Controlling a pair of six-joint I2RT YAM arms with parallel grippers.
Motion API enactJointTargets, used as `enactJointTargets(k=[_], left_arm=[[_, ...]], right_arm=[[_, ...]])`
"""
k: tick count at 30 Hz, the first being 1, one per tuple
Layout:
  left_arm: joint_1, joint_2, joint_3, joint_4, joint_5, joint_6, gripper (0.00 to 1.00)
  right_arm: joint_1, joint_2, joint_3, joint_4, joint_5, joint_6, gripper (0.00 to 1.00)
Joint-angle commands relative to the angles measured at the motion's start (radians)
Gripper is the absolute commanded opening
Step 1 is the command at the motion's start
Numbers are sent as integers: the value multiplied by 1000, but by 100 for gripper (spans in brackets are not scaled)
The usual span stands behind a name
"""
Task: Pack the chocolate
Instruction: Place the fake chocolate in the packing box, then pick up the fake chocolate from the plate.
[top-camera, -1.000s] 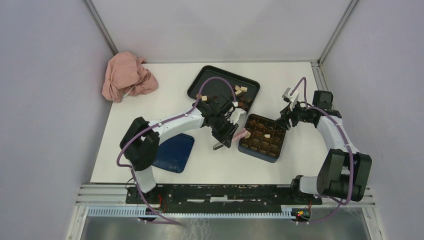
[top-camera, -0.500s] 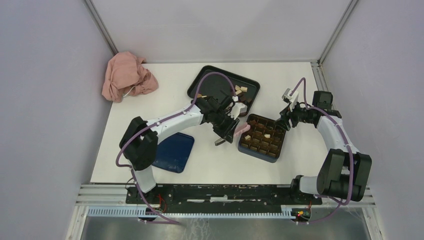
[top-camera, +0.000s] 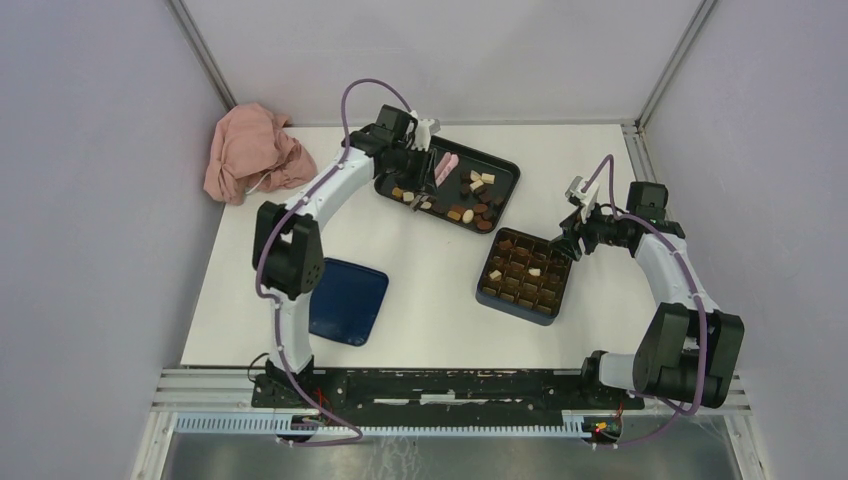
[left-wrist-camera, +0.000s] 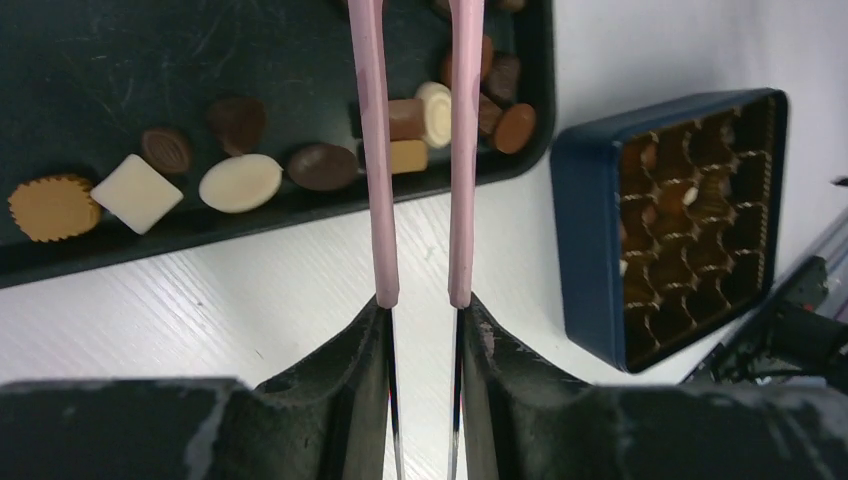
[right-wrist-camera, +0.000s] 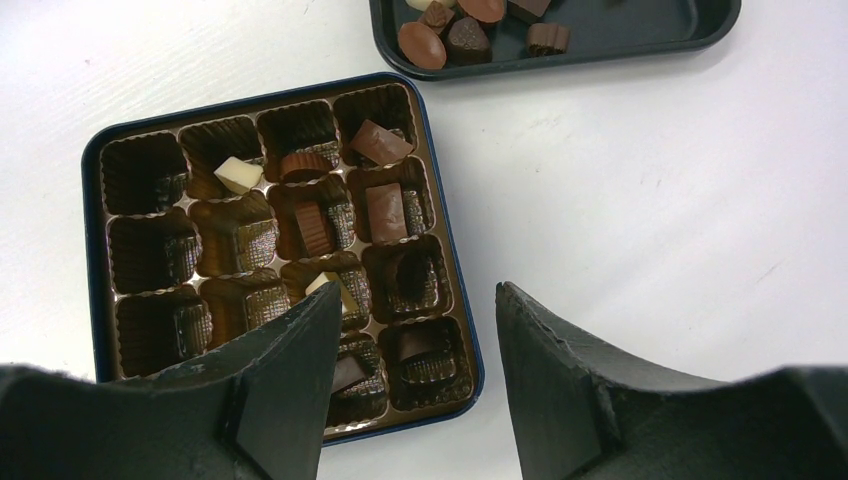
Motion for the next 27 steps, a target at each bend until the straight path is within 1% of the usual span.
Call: enactJointTargets(k=[1,4,7,14,16,27], left_arm=[[-14,128,159,-148,-49,49,35],[-14,197,250,-200,-81,51,36],[-14,244,298,-220,-74,45,36],[-20,298,314,-223,-48,39,37],[-26,308,317,-222,-48,40,39],[-46,376,382,-222,-81,28,43]], right_arm=[[-4,-33,1,2,-28,-12,64],[-2,-32,1,3,-25,-13,64],[-3,-29,1,2,-25,-14,64],[-2,-30,1,0,-25,-16,64],[-2,-30,1,-1,-25,-16,64],[-2,-30,3,-6,-27,-20,64]])
